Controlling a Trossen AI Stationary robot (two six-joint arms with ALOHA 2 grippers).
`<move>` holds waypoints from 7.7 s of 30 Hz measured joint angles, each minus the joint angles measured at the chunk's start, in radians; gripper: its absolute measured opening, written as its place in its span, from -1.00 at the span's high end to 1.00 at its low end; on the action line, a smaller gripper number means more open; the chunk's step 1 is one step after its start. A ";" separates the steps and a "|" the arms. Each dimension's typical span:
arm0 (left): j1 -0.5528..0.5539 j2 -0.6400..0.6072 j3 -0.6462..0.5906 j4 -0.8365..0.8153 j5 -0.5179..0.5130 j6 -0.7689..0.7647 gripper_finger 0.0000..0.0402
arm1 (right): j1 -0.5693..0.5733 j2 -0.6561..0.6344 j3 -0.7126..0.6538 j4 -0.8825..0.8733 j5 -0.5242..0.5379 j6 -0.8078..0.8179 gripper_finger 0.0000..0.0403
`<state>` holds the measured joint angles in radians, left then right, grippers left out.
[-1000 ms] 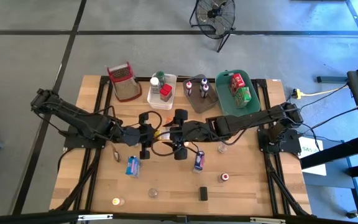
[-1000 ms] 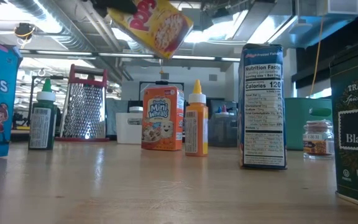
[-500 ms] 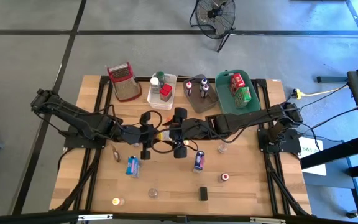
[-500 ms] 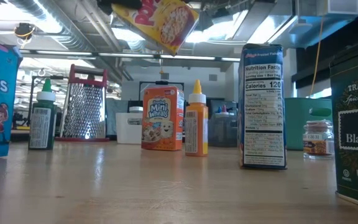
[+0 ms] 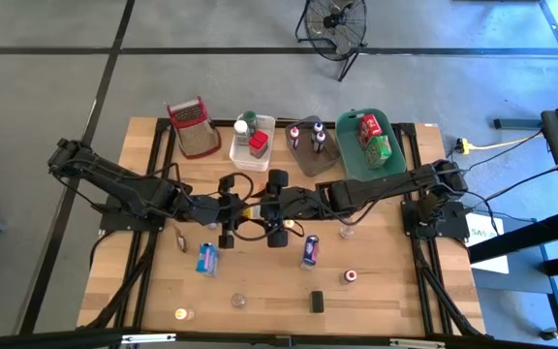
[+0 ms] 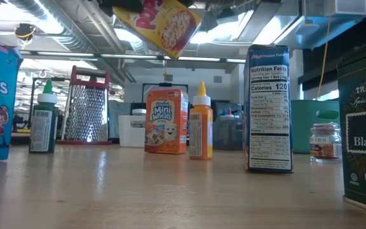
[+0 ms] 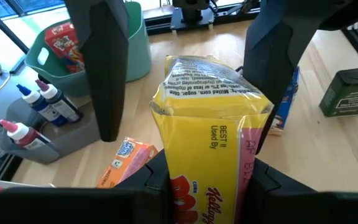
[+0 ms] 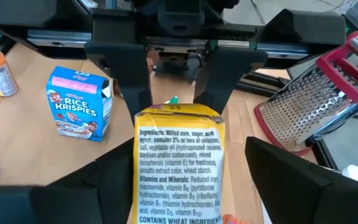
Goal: Pick & Place Kitchen Items
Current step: Put the yellow cereal box into the green bin, then put the top yellow food coloring bottle into the black bin
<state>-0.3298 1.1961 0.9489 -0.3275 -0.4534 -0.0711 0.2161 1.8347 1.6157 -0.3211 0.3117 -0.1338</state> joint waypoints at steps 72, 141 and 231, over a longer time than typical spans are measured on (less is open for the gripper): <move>-0.060 -0.005 0.004 -0.067 -0.230 0.043 -0.16 | 0.230 -0.065 0.000 -0.981 1.096 0.643 0.32; -0.061 -0.004 0.002 -0.309 -0.260 -0.092 -0.16 | -0.666 -0.383 -0.837 0.316 0.700 0.527 0.36; -0.061 -0.003 0.002 -0.320 -0.233 -0.107 -0.15 | -0.668 -0.454 -0.836 0.332 0.630 0.313 -0.24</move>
<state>-0.3912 1.1931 0.9508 -0.6472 -0.6868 -0.1780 -0.4517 1.3802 0.7796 0.0110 0.9417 0.1791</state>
